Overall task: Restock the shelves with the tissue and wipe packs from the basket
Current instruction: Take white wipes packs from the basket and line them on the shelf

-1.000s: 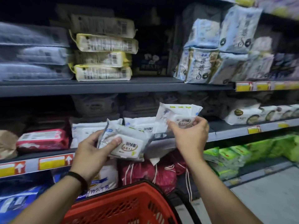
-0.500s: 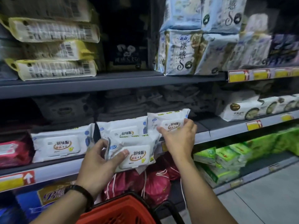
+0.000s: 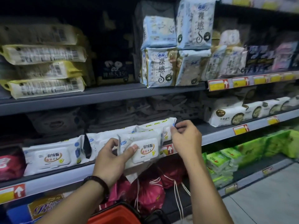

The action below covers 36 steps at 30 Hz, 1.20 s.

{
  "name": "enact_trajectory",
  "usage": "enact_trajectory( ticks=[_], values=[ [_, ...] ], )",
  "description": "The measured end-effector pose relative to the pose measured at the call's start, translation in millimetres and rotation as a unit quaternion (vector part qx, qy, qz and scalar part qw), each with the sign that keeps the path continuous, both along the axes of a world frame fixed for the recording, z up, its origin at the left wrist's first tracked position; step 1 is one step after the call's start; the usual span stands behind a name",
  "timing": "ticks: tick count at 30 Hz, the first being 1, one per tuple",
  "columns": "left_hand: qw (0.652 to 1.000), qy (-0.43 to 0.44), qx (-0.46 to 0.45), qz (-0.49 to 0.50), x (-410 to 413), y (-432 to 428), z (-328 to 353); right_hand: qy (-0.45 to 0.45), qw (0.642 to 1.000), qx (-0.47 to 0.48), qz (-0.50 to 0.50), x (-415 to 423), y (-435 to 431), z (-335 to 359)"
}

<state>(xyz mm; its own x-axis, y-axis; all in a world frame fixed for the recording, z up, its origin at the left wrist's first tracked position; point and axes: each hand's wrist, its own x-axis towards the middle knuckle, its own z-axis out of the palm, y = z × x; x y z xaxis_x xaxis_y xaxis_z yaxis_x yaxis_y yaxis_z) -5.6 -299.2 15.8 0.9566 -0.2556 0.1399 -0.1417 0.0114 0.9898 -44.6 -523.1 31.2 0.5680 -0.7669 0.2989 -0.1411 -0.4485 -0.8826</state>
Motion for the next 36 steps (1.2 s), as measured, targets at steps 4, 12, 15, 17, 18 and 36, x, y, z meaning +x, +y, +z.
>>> enact_trajectory(
  ticks=[4, 12, 15, 17, 18, 36],
  values=[
    [0.999, -0.004, -0.035, -0.005, -5.1, -47.5, 15.9, 0.103, 0.98, -0.002, 0.168, -23.5, -1.4, 24.8],
    [0.993, -0.094, -0.013, -0.072, -2.4, -116.8, 33.8, 0.05, 0.996, -0.033, 0.07, -27.9, -32.2, 19.7],
    [0.962, -0.215, 0.119, -0.116, 14.7, -123.7, 28.5, 0.022, 0.999, -0.034, 0.007, -30.7, -47.1, 10.6],
    [0.882, -0.396, 0.242, -0.083, 34.7, -124.4, 12.8, 0.008, 0.999, -0.024, -0.044, -30.5, -57.9, -1.0],
    [0.812, -0.49, 0.307, -0.074, 45.9, -125.5, 3.8, -0.003, 0.998, -0.018, -0.065, -28.8, -63.6, -8.1],
    [0.538, -0.707, 0.455, -0.059, 114.9, -134.3, -40.4, 0.017, 0.995, -0.053, -0.086, 75.9, -123.5, -14.8]
  ],
)
